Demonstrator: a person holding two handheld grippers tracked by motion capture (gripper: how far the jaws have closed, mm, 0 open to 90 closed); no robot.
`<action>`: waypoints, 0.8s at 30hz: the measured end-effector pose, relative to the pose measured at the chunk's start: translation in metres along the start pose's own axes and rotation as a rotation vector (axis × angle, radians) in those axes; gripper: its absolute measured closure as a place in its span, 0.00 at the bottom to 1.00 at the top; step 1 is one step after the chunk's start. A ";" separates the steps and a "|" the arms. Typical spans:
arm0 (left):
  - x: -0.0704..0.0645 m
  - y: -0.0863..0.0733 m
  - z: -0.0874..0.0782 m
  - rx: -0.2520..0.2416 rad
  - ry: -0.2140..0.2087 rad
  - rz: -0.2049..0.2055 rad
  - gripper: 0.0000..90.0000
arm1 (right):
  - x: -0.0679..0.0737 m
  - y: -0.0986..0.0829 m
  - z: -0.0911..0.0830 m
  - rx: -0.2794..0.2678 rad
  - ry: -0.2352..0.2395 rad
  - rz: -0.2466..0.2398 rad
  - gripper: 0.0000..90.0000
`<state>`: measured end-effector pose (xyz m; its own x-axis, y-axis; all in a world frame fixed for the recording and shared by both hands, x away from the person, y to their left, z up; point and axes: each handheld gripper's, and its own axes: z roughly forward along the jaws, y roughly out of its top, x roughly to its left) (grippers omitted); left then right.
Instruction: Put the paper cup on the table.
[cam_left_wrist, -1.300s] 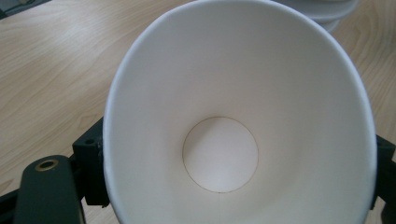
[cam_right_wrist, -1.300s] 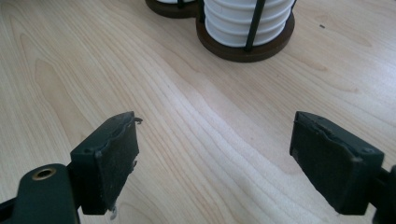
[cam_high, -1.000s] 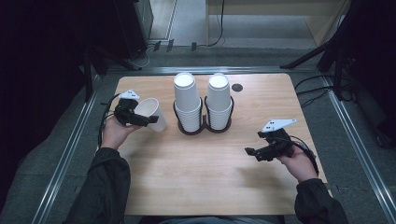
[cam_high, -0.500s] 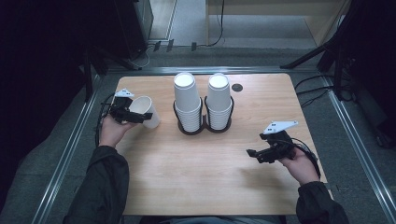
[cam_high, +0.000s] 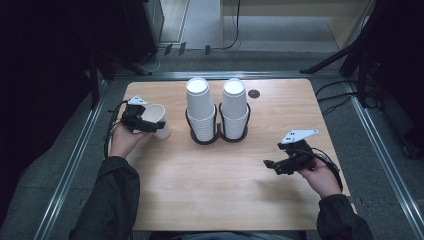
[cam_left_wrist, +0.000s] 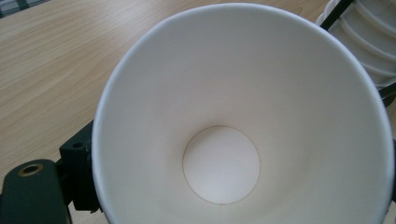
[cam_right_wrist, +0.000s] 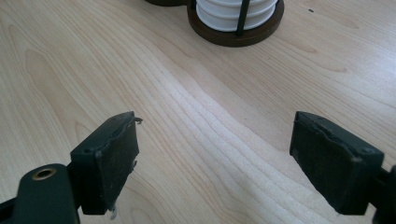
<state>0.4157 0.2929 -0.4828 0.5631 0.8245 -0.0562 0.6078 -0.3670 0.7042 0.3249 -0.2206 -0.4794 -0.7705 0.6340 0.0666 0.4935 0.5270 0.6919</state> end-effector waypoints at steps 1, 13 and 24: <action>0.000 0.000 0.001 0.003 -0.005 0.002 0.10 | 0.000 0.000 0.000 0.000 -0.002 -0.001 0.17; -0.001 0.000 0.004 0.023 -0.033 -0.003 0.03 | -0.001 0.001 0.000 -0.003 -0.002 0.000 0.17; -0.004 0.008 -0.011 0.025 -0.047 -0.014 0.00 | -0.001 0.001 0.000 -0.003 -0.001 -0.006 0.17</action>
<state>0.4121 0.2910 -0.4695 0.5794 0.8090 -0.0994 0.6294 -0.3665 0.6852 0.3259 -0.2208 -0.4786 -0.7732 0.6311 0.0618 0.4875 0.5292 0.6945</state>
